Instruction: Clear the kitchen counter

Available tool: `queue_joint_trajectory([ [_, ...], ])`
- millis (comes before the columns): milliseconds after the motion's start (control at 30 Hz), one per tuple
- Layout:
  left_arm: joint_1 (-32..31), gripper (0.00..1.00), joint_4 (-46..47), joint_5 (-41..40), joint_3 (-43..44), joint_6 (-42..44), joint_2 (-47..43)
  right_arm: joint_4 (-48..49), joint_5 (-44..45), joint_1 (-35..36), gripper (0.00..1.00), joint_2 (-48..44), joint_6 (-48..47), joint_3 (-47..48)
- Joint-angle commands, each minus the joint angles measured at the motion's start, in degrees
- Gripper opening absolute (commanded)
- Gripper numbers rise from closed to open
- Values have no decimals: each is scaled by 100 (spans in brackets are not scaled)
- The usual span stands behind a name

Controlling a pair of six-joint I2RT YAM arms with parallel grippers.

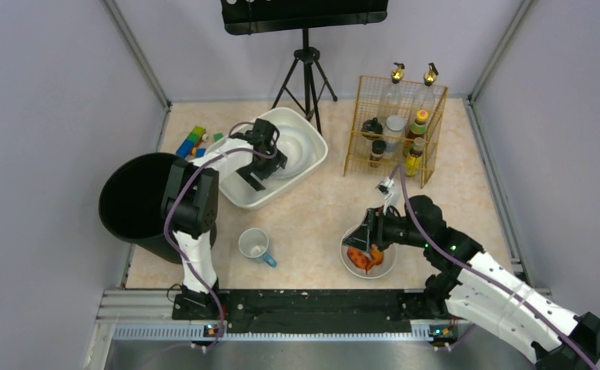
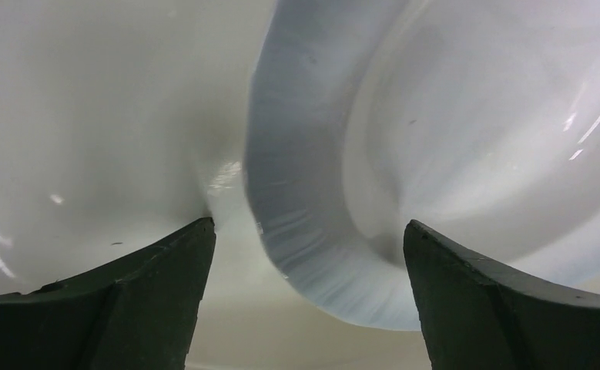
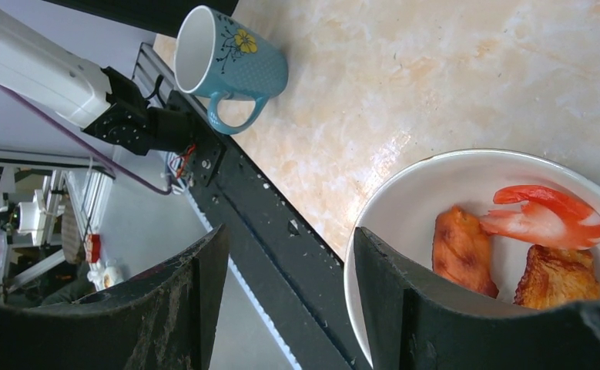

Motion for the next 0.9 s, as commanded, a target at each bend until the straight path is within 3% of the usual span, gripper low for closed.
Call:
queue_joint_trajectory([
  [0,12,99,-850,-204,-198,491,-150,128,34,55,60,98,-37,248],
  [200,0,99,-1107,-265,-142,860,-844,-476,592,56,60,323,-375,749],
  [567,-371,97,-1154,-257,-145,1802,-2042,-2034,2644,27,62,642,-720,1767],
  [767,-1304,96,-1644,-358,326,2388,-2278,-2417,3063,-155,62,540,-499,1739],
  [867,-1902,96,-1567,-74,98,2332,-2373,-2633,3313,-265,63,429,-450,1739],
])
